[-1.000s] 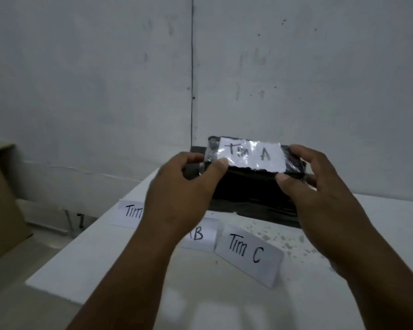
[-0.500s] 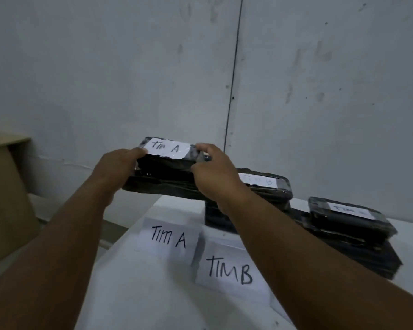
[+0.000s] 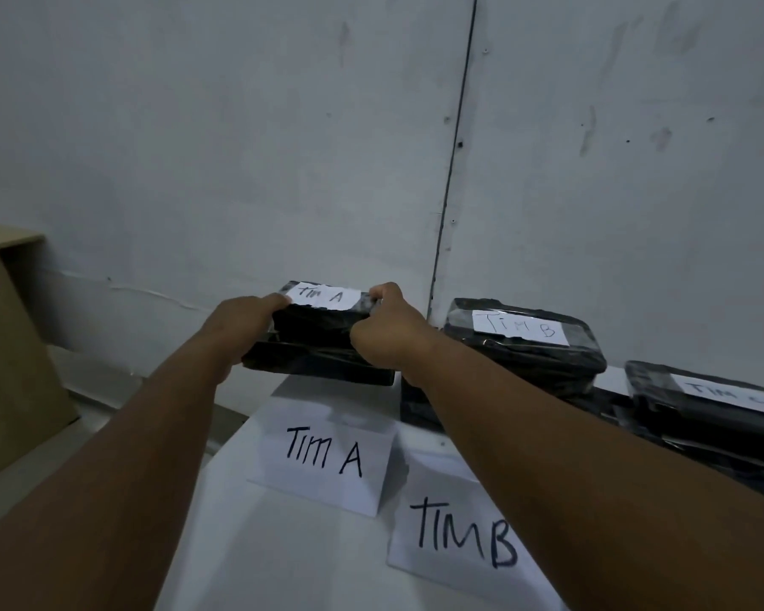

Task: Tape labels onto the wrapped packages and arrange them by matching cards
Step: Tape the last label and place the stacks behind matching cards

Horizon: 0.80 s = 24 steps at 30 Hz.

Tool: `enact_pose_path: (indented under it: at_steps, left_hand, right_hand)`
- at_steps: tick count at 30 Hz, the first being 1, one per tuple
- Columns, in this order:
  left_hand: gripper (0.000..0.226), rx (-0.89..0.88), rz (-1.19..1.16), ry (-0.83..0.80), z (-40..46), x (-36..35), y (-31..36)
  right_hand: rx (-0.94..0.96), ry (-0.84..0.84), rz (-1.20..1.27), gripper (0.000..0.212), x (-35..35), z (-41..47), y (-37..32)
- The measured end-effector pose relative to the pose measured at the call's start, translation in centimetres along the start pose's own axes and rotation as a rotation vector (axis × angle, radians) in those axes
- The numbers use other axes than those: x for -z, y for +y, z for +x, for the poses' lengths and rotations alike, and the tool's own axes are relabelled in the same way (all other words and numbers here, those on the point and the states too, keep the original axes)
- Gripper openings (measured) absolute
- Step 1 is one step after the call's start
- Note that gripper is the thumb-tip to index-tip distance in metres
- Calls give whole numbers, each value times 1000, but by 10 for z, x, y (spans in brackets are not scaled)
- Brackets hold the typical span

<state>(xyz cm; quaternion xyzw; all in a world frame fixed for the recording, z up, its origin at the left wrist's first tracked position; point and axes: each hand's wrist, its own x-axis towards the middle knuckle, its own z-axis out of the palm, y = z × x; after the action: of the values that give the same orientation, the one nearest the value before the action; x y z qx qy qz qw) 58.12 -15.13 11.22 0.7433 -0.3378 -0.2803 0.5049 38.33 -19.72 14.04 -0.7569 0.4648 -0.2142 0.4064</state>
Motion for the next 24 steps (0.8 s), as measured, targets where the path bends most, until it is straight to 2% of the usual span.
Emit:
enact_pose_path:
  at_steps: [6,14,17,24]
  left_hand:
    - [28,32,12,-53,9,-15,-4]
    - [30,66,43,-146,9,-41,-15]
    - [25,41,58,-142,9,-47,-17]
    - [40,-80,83,-151,14,-48,-23]
  right_hand:
    - [-84,-21,-104,73,6,7,4]
    - [-95,1,-260,65,23,4,20]
    - [-107,-30,-332,72,23,3,19]
    - [-170,-132,-514,89,10,9,23]
